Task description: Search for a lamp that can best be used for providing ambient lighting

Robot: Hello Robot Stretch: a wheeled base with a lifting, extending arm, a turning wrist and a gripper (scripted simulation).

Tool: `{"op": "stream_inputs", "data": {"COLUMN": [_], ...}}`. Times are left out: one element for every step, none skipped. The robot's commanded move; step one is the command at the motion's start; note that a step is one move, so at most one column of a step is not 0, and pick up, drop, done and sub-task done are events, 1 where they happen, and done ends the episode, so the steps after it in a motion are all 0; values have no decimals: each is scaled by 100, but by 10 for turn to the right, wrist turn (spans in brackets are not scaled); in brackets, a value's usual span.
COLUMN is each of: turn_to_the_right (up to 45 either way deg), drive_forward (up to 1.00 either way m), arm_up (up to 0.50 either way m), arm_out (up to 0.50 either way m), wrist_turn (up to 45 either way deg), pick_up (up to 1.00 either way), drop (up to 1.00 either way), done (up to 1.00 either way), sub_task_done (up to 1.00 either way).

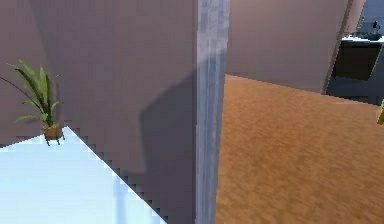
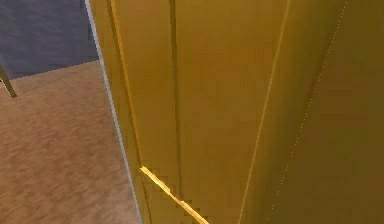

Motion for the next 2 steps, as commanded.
{"op": "stream_inputs", "data": {"turn_to_the_right": [450, 450], "drive_forward": [0, 0], "arm_up": [0, 0], "arm_out": [0, 0], "wrist_turn": [0, 0], "pick_up": [0, 0], "drop": [0, 0], "done": [0, 0], "sub_task_done": [0, 0]}}
